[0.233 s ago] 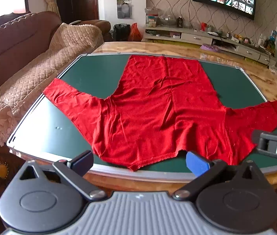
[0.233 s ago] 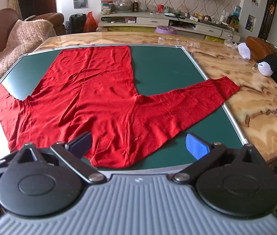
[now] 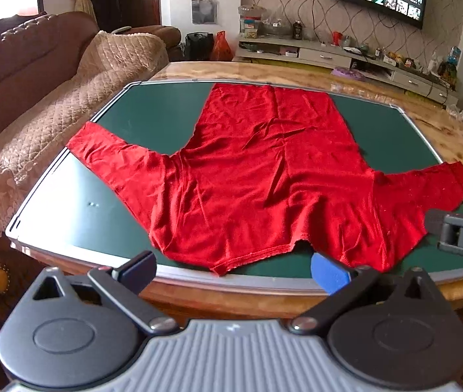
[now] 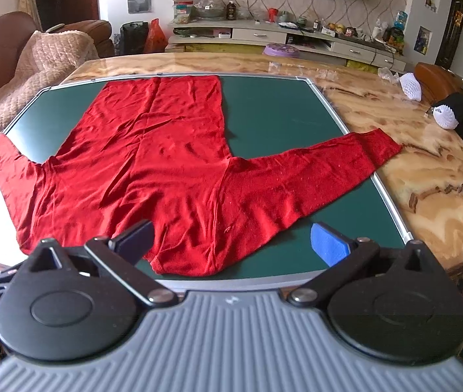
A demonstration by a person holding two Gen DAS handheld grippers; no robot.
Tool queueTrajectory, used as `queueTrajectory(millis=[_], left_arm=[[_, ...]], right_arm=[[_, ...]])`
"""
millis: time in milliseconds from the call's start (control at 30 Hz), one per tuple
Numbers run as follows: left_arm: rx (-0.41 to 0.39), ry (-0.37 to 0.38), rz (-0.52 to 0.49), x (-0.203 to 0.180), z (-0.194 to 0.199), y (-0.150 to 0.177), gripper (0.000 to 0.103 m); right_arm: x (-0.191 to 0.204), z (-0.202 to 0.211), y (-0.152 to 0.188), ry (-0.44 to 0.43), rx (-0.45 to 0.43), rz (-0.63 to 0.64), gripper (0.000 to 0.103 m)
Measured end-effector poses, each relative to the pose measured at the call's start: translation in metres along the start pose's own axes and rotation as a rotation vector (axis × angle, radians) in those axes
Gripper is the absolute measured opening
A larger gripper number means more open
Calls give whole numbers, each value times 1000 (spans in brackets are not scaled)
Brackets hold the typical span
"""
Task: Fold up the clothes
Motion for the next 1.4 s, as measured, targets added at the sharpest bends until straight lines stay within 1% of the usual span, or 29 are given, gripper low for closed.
queueTrajectory(millis=[100,167,200,333,533,767,1067,1400], left_arm=[[26,-5,12,-1,2,-1,103],[44,-3,20,2,-8,-5,103],[42,-8,15,1,-6,-5,103],[32,-28,-3,-1,-1,-5,103],[28,-34,-13,-5,6,-6,103],[23,-41,-25,-14,10,-6,103],[22,-40,-39,-17,8,-3,103],[33,-54,-32,-19,2,-4,103]], right_arm=[[-3,0,0,0,1,-7,103],[-2,2,-1,10,2,8,103],[-3,0,0,0,6,0,103],[0,4,-1,4,3,3,103],[8,4,-1,5,-2,9,103],[6,5,1,4,-2,5,103],[-2,1,2,3,1,-6,103],[-8,-5,2,-3,9,-8,103]])
Point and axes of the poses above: each gripper's, at about its wrist camera, not at the fingertips, and z roughly against the way its jaws point, x to its left, y to its underside, the point moved 2 cm from there along -z, roughly the way its jaws point, and after that the axes turned 11 degrees about z, right-handed, at the moved point
